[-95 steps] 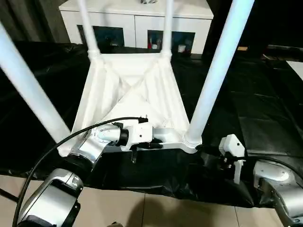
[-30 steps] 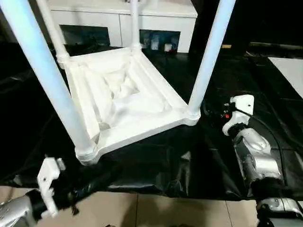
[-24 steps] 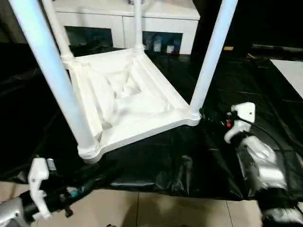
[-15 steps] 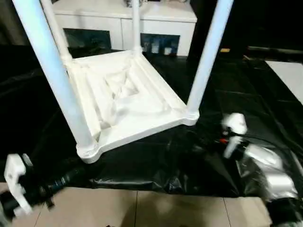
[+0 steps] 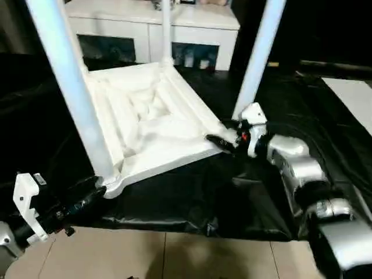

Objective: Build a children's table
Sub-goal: Rotate table base

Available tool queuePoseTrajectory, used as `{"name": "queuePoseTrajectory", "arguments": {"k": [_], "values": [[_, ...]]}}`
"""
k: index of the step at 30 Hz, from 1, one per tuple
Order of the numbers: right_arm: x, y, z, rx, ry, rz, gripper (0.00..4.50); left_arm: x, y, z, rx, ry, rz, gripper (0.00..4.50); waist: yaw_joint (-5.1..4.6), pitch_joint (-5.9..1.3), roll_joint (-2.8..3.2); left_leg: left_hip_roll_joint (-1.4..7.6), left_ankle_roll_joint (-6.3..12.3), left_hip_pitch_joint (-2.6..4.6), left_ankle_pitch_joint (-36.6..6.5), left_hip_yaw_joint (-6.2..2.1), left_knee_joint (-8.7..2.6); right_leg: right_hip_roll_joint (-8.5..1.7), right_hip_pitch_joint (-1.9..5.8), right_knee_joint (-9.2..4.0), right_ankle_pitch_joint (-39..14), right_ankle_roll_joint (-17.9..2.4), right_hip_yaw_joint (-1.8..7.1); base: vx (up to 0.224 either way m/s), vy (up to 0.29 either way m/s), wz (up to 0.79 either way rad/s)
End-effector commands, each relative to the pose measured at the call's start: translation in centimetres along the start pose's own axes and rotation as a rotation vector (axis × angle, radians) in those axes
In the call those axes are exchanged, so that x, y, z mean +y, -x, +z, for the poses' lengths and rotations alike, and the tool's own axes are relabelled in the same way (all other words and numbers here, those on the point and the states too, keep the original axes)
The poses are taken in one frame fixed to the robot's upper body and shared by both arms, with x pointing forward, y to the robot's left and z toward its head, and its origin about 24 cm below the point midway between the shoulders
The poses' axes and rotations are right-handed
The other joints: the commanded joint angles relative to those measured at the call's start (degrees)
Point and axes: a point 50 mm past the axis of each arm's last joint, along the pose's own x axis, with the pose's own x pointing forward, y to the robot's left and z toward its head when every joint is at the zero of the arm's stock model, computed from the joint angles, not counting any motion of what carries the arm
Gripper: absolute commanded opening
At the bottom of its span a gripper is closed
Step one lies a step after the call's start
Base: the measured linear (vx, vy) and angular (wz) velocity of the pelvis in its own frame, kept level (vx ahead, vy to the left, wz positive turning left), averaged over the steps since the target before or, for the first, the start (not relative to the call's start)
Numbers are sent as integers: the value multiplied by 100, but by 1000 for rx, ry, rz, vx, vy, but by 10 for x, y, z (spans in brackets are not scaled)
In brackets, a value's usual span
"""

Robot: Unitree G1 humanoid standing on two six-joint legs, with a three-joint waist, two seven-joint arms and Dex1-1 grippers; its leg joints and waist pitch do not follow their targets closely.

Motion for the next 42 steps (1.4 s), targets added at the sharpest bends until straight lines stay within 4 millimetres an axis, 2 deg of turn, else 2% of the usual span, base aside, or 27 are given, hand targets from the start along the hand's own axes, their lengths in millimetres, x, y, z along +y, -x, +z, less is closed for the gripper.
{"name": "queuePoseTrajectory", "arguments": {"k": [1,2,3,4,5,6,7,8,12,15,18,19,20,21,22,23,24,25,27,30,31,32,34,35,39,40,42], "values": [[-26,14,-3,54,20,-190,371,-4,-2,2,2,-12,-9,204,8,-265,118,194,-105,129,-2068,-57,-486,-231,82,-387,-1898,-1208,184,0,0,0],[-36,19,-6,78,15,-302,371,-5,-3,1,5,-6,-15,204,19,-257,118,180,-94,164,-2101,-18,-463,-196,40,-396,-1810,-1217,189,0,0,0],[-40,22,-7,89,7,-359,371,-5,-4,1,6,-4,-19,204,17,-270,136,175,-126,123,-2011,-32,-469,-198,77,-357,-1696,-1218,183,0,0,0],[-47,26,-9,99,-5,-442,371,-5,-5,0,7,-5,-22,204,43,-285,143,175,-151,124,-1916,-34,-469,-205,89,-345,-1613,-1202,177,0,0,0],[-47,26,-9,99,-5,-442,371,-5,-5,0,7,-5,-22,204,63,-300,128,171,-127,123,-1828,-17,-448,-189,93,-319,-1393,-1190,182,0,0,0],[-52,30,-11,101,-18,-512,371,-6,-7,1,3,-5,-27,204,81,-304,162,169,-115,112,-1778,-21,-450,-183,108,-303,-1271,-1194,180,0,0,0],[-52,31,-13,74,-55,-524,371,-6,-11,1,-1,-10,-37,204,78,-306,135,164,-83,69,-1670,-17,-448,-175,143,-276,-1052,-1210,173,0,0,0],[-52,31,-13,63,-71,-530,371,-6,-12,2,-2,-12,-41,204,74,-308,129,166,-60,61,-1677,-14,-448,-183,153,-275,-1037,-1205,177,0,0,0],[-42,23,-9,-25,-89,-486,371,-7,-21,6,-17,-36,-50,204,38,-302,107,189,18,20,-1646,-23,-443,-217,184,-270,-1143,-1237,179,0,0,0],[-20,11,-3,-170,-128,-338,371,-9,-42,18,-49,-102,-60,204,-9,-295,95,208,74,23,-1681,-18,-434,-223,178,-288,-1268,-1267,182,0,0,0],[-13,9,-2,-204,-123,-299,371,-10,-50,21,-54,-123,-68,204,10,-293,93,217,92,25,-1675,-21,-447,-222,179,-299,-1356,-1224,184,0,0,0],[0,10,-5,-238,-119,-227,371,-10,-66,26,-77,-119,-105,232,21,-277,96,201,69,47,-1699,-10,-451,-198,168,-329,-1447,-1162,188,0,0,0],[7,14,-10,-233,-91,-192,371,-10,-73,27,-87,-97,-141,238,80,-281,182,200,26,99,-1690,-8,-436,-198,136,-320,-1427,-1114,198,0,0,0],[10,15,-12,-230,-78,-178,371,-10,-75,28,-90,-88,-155,238,66,-295,147,207,-7,106,-1694,5,-437,-184,120,-302,-1286,-1169,193,0,0,0],[12,16,-13,-228,-70,-169,371,-9,-77,28,-92,-82,-165,238,62,-294,121,192,-22,40,-1654,-19,-461,-188,186,-287,-1310,-1168,182,0,0,0],[12,17,-13,-227,-68,-166,371,-9,-78,28,-92,-81,-168,257,90,-295,121,197,-54,76,-1715,-13,-454,-205,149,-310,-1456,-1135,186,0,0,0],[15,21,-17,-218,-48,-145,371,-8,-81,29,-93,-79,-193,274,70,-279,151,177,-86,56,-1791,-22,-468,-198,169,-345,-1612,-1094,181,0,0,0],[17,26,-20,-212,-30,-124,371,-7,-86,30,-95,-84,-210,283,90,-283,159,176,-95,103,-1869,-14,-453,-192,134,-361,-1722,-1037,189,0,0,0],[19,31,-25,-195,-18,-114,371,-5,-90,31,-96,-97,-223,291,70,-283,163,163,-108,66,-1874,-31,-464,-197,169,-374,-1813,-986,187,0,0,0],[2,42,-42,-72,-55,-347,371,3,-114,46,-146,-127,-231,331,64,-288,165,147,-208,87,-1805,-40,-460,-201,151,-385,-1917,-973,181,0,0,0],[2,42,-42,-70,-58,-355,371,3,-114,46,-147,-127,-231,331,64,-287,158,144,-226,85,-1789,-41,-462,-203,154,-385,-1906,-975,181,0,0,0],[-5,44,-44,-59,-94,-438,371,4,-120,49,-159,-134,-234,331,68,-292,173,153,-265,76,-1785,-57,-465,-222,173,-368,-1882,-972,179,0,0,0],[-18,49,-54,15,-142,-594,371,6,-133,57,-202,-124,-242,331,34,-296,148,133,-259,71,-1765,-42,-450,-209,159,-374,-1852,-957,173,0,0,0],[-21,50,-57,40,-142,-620,371,4,-137,59,-211,-106,-268,331,20,-317,149,109,-280,86,-1741,-33,-428,-197,165,-362,-1830,-975,165,0,0,0],[-23,51,-66,133,-130,-649,371,-2,-146,62,-226,-66,-346,331,-13,-332,141,116,-187,33,-1563,-27,-408,-206,197,-339,-1523,-1044,164,0,0,0],[-23,51,-69,166,-120,-650,371,-4,-149,62,-228,-59,-369,331,-21,-336,116,111,-172,29,-1499,-21,-403,-200,193,-337,-1483,-1070,161,0,0,0],[-22,48,-75,230,-106,-654,371,-7,-155,61,-221,-52,-401,331,-19,-363,137,121,-121,16,-1258,-17,-386,-209,212,-287,-1089,-1221,160,0,0,0]]}}
